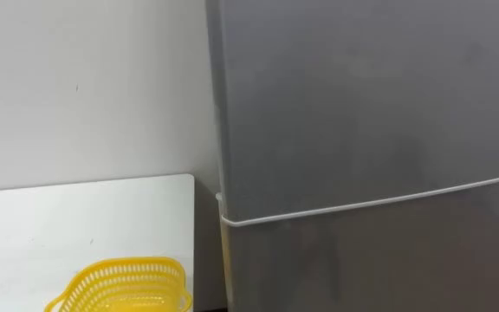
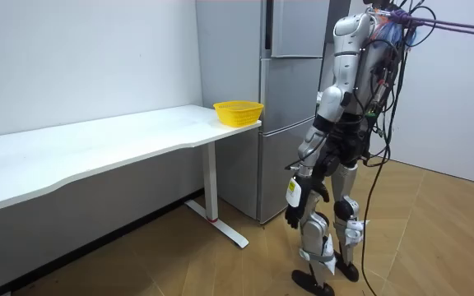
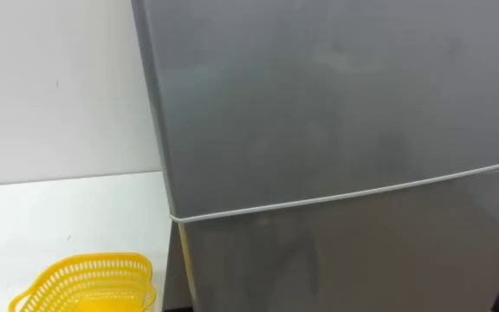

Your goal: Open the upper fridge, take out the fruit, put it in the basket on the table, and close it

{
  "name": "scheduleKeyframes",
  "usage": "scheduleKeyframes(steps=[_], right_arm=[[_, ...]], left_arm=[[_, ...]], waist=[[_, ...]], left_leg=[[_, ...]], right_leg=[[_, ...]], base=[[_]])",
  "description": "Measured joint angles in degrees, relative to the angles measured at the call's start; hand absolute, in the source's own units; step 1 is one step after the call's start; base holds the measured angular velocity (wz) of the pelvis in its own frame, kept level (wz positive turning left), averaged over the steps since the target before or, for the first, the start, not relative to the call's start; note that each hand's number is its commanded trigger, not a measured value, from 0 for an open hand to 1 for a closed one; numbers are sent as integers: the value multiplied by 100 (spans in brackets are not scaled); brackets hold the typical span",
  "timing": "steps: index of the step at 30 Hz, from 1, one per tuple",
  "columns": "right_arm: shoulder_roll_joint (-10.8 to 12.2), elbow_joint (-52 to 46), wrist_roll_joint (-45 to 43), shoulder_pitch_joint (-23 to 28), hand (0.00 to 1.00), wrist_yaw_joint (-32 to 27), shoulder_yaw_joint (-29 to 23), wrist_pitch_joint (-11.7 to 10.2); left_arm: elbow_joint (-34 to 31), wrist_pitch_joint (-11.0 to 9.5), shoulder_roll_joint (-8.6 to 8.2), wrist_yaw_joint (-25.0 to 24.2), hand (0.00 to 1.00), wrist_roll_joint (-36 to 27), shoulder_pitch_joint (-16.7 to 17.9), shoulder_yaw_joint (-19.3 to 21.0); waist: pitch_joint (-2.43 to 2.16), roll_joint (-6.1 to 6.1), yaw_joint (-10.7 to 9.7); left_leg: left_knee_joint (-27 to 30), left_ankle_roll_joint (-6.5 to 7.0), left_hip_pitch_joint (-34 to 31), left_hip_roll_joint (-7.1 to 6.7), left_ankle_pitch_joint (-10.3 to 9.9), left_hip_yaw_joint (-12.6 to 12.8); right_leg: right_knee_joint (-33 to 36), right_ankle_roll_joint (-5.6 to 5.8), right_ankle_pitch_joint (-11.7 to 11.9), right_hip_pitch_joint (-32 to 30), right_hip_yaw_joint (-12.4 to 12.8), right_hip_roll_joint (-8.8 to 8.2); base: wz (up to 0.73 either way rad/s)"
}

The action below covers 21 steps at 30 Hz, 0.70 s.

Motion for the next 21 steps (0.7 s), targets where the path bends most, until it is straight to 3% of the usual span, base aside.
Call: scheduleKeyframes(steps=[17,21], right_arm=[[-2,7,5,50,0,115,-89,58],[-2,105,-2,62,0,118,-112,135]], left_arm=[[10,33,-4,39,0,-372,20,31],[33,134,-25,60,0,-698,65,253]], waist=[[1,-17,11],[0,-21,8]], left_leg=[[-26,-3,47,-1,0,1],[-18,-3,78,-13,0,-2]], right_leg=[[-4,-1,-21,7,13,-2],[-3,0,-21,38,14,-5]], base=[[0],[0]])
